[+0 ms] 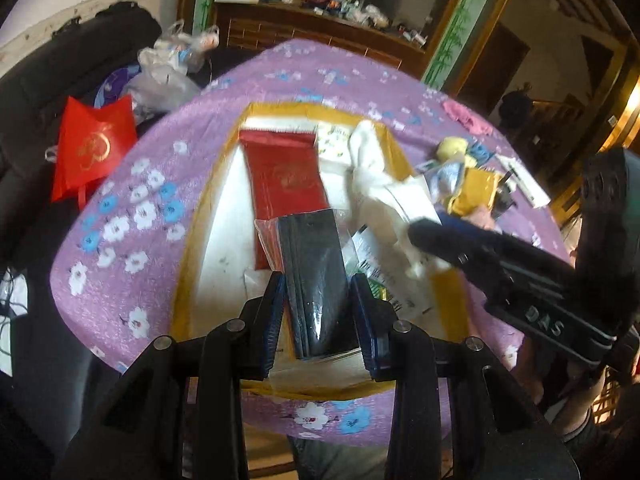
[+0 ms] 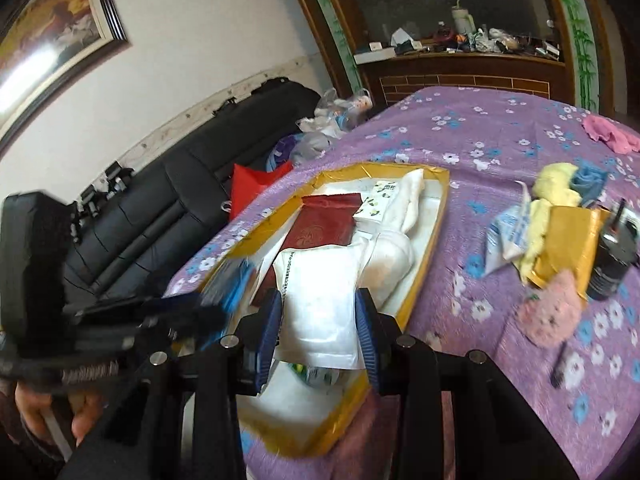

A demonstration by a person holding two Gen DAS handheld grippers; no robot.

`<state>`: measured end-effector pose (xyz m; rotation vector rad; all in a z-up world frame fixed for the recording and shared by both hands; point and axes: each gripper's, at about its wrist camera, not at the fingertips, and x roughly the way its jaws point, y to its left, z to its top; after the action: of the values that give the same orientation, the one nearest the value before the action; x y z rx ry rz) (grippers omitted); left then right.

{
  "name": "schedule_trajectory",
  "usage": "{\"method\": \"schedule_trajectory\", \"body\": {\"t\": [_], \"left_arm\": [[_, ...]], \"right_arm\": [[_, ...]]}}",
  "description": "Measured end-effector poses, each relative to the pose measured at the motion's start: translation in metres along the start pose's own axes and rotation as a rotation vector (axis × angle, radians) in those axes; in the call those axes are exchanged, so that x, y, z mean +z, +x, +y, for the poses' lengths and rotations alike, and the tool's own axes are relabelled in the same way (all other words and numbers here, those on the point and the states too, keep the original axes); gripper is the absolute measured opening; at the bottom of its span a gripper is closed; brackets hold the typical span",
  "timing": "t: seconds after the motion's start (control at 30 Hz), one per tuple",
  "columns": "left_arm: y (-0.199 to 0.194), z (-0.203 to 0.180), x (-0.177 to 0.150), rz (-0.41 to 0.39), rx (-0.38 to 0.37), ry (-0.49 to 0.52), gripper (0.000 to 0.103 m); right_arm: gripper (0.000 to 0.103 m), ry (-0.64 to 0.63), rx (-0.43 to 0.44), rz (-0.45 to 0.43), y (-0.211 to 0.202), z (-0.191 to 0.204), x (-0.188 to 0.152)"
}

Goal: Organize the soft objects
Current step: 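Place the black pouch and white sachet into the box, open both tools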

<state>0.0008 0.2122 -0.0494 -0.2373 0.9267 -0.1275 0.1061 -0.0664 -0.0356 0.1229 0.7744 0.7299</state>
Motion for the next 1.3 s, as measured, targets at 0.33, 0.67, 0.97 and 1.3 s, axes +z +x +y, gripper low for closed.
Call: {"method": "schedule_trajectory", "body": {"t": [0.33, 0.67, 0.97, 1.3], "left_arm": [[0.005, 0.027, -0.007, 0.008, -0.131, -0.153, 0.055], [-0.026, 0.015, -0.007, -0.135, -0.166, -0.192, 0.071], [-0.01, -0.076, -0.006, -0.062, -0.275, 0.011, 0.071], [0.012, -0.133, -0.002, -0.001, -0.303, 0.11, 0.071]], "right_arm": [[0.054, 0.053, 0.042, 0.027, 0.011, -0.006, -0.005], [0.068, 0.133, 0.089, -0.035, -0.023, -0.026, -0.011], [0.068, 0.239, -0.057, -0.043, -0.083, -0.104, -0.05], [0.069, 0.465, -0.386, -0.052, -0.149, -0.239, -0.065]]}}
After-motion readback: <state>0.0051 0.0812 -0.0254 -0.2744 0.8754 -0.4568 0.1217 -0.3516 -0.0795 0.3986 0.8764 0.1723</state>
